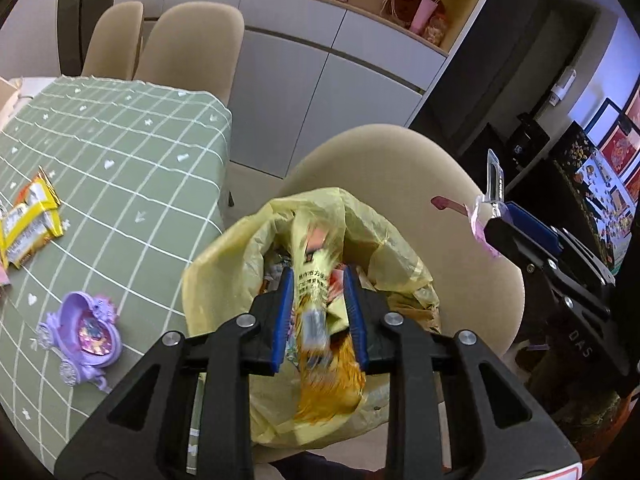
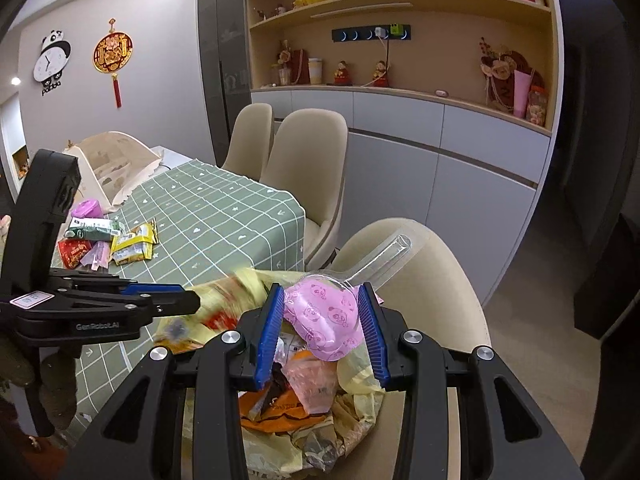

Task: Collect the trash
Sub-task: 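Carry the gold wrapper and pink lollipop into the yellow bag and release both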

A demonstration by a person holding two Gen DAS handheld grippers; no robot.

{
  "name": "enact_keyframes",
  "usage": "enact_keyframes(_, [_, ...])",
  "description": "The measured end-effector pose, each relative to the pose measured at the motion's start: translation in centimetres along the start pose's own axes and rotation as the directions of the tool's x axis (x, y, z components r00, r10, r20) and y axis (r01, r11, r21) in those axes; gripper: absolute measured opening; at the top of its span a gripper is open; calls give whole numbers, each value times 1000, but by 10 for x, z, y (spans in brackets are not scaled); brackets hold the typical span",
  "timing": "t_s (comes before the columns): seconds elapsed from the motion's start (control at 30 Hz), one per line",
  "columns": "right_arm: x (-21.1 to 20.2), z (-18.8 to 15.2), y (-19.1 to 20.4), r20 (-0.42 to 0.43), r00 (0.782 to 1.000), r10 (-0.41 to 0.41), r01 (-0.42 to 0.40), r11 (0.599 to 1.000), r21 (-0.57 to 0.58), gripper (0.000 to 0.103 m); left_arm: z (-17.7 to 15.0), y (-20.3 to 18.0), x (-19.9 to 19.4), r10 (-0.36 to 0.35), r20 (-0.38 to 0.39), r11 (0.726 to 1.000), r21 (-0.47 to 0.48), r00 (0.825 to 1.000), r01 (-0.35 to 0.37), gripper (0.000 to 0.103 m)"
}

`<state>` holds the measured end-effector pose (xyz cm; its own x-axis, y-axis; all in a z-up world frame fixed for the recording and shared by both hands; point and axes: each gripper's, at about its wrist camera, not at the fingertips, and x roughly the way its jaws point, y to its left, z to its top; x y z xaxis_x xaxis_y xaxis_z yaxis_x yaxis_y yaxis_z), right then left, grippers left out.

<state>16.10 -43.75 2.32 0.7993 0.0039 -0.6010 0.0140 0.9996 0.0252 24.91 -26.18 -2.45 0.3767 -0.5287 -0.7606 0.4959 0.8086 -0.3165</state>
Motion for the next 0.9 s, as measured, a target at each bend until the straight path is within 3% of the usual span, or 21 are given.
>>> enact_keyframes(0.17, [8, -6, -4, -29, 999, 22, -22, 1000, 20, 37, -1, 8, 4, -33, -7, 998, -57, 999, 33, 40])
enact_keyframes(0.33, [31, -13, 5, -88, 990, 114, -112, 993, 30, 37, -1, 26, -16, 11, 35, 994, -112, 999, -7, 43])
enact_keyframes(0.47, [63, -20, 25, -155, 965, 213, -211, 977, 28, 37, -5, 51, -34, 59, 54, 983, -178, 997, -48, 43])
enact_keyframes(0.53, [86, -25, 36, -212, 942, 260, -259, 965, 34, 37, -10, 64, -44, 88, 59, 975, -209, 994, -74, 43])
enact_keyframes(0.67, [138, -46, 48, -391, 889, 238, -246, 969, 31, 37, -20, 89, -64, 140, 70, 957, -267, 988, -116, 44])
enact_keyframes(0.77, [158, -59, 48, -466, 859, 212, -215, 975, 47, 37, -29, 110, -81, 182, 84, 938, -314, 980, -148, 47])
enact_keyframes(0.83, [158, -60, 48, -461, 861, 215, -214, 975, 57, 37, -34, 121, -88, 202, 87, 926, -341, 976, -161, 47])
enact_keyframes(0.9, [155, -56, 50, -443, 877, 187, -188, 981, 41, 37, -38, 133, -94, 219, 85, 913, -369, 972, -174, 47])
